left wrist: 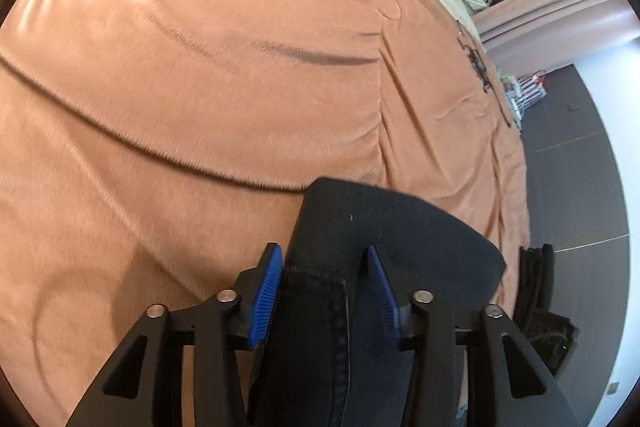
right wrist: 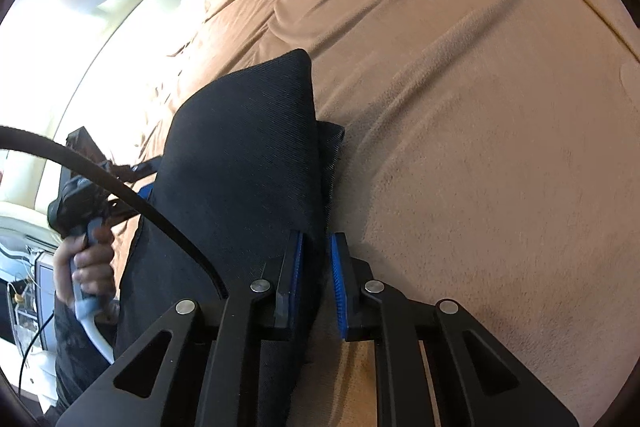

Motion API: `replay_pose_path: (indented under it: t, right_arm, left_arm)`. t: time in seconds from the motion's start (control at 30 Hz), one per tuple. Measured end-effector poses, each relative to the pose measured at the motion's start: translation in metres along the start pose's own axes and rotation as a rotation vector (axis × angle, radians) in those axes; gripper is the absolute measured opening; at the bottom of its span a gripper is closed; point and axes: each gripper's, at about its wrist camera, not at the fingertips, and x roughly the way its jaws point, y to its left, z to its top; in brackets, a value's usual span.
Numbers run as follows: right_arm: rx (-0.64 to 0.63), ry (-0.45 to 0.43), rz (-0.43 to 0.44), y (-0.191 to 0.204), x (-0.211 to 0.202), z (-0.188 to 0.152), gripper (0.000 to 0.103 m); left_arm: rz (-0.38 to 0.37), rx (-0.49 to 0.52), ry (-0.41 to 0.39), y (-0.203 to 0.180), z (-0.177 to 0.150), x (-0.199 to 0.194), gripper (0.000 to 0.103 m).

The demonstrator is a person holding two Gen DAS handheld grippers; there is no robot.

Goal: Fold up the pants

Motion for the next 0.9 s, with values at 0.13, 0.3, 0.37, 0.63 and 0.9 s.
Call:
replay_pose_path:
  t: [0.13,0.3,0.37,0.63,0.9]
  right_arm:
    - [0.015,0.007,0.023,-0.003,-0.006,-0.008,0.011]
    - [-0.012,-0.022,0.047,-0.001,-0.03,0.0,0.012]
    - [-0.027,-0.048,0.057,0.0,-0.038,0.003,0.019]
    - [-0.047,-0.081,0.026,0.014,-0.033,0.015,0.053]
    - [0.002,-0.036,-0.035,0.004,-0.007,0.028,0.047]
  left_arm:
    - [0.084,0.073,-0.087,-0.016,-0.002,-0.016,0.01]
    - [0.06,0.162,-0.113,-0.036,-0.008,-0.033,0.001]
    - [0.059,0.189,-0.091,-0.043,-0.011,-0.031,0.001]
    - [0.081,0.248,-0.006,-0.064,-0.027,-0.001,0.001]
    - [0.127,0.234,0.026,-0.076,-0.015,0.029,0.001]
